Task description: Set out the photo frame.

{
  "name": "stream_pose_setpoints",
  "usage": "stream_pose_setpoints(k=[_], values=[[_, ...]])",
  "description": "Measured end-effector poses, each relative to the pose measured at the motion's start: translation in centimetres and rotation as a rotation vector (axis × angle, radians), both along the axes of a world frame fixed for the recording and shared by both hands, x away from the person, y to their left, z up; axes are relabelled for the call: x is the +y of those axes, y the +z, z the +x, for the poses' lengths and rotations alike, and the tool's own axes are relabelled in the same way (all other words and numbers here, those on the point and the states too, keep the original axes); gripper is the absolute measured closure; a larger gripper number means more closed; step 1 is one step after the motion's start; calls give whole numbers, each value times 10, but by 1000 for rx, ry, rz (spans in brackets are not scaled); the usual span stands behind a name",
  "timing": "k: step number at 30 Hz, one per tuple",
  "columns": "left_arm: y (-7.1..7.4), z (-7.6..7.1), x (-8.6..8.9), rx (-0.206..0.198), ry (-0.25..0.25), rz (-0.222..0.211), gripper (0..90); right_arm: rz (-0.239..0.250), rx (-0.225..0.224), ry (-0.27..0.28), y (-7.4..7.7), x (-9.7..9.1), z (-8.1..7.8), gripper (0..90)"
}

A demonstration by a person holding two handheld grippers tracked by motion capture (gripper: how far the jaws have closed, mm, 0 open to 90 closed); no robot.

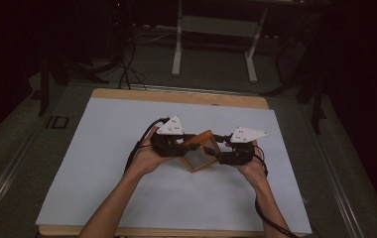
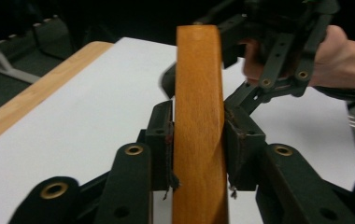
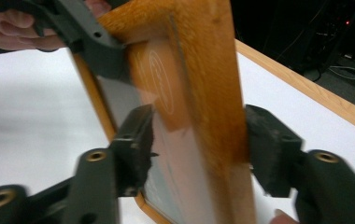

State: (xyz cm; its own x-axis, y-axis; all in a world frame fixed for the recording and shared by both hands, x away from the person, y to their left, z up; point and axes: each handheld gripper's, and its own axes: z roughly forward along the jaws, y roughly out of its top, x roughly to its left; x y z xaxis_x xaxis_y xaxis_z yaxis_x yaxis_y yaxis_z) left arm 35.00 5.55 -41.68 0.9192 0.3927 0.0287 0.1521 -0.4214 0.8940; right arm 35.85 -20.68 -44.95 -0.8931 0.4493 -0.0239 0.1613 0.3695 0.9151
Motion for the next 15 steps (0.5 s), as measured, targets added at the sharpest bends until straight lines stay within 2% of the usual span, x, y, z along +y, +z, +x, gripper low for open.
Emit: stream_pose_setpoints(k=[2,7,8,10,11,15], values=[[0,1,1,1,12,-3,630,2,-2,6,0,-4,-1,528],[0,3,0,19,22,-23,579,-48,-32,20,3,-6,-8,602],[-1,4,0,23,31,-27,541,-58,-34,39,4,-8,-11,650],[-1,5,1,26,39,-35,527,-57,-34,46,4,-9,-12,663],[-1,5,1,27,42,-38,492,-54,-35,58,4,-10,-13,679],[-2,4,3,21,51,-59,445,-54,-31,46,2,-14,-14,682]])
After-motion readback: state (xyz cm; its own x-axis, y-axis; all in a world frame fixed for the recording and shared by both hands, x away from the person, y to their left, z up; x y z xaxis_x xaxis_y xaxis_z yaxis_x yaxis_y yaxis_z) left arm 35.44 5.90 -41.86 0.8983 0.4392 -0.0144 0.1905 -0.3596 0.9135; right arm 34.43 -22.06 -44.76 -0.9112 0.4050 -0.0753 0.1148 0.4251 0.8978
